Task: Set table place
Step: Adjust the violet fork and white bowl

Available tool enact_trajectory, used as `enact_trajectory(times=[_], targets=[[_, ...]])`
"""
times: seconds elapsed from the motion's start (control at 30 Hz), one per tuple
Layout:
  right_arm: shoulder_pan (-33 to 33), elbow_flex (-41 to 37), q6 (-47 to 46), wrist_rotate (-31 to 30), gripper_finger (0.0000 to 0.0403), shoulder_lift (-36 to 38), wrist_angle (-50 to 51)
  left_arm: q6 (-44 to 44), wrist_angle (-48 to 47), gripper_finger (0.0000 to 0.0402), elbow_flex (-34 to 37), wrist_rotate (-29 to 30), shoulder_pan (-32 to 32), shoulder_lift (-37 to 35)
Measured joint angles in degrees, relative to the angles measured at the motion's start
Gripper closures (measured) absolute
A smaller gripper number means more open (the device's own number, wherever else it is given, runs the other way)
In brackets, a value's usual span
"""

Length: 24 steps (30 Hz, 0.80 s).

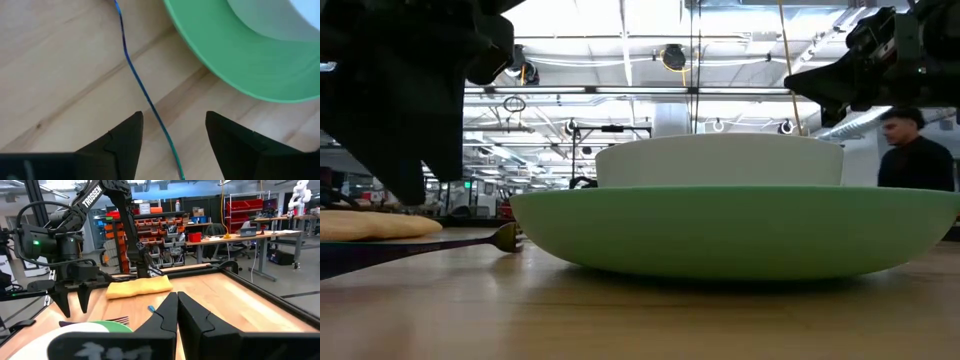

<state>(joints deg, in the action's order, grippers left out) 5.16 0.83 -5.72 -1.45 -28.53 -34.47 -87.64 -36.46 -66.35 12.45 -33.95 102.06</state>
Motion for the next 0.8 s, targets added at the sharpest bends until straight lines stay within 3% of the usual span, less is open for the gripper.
enact_trajectory(times=[0.47,0.8], targets=[[0.01,-0.01,-1.11,0.00,0.0403,-0.02,0.02,2.27,-1.27,0.0238,0.00,-5.89,2.15,-0.02],[0.01,-0.01,-1.14,0.00,0.0403,-0.02,-0.01,5.94,-0.99,0.0245,0.00,-7.07,3.52,-0.02]])
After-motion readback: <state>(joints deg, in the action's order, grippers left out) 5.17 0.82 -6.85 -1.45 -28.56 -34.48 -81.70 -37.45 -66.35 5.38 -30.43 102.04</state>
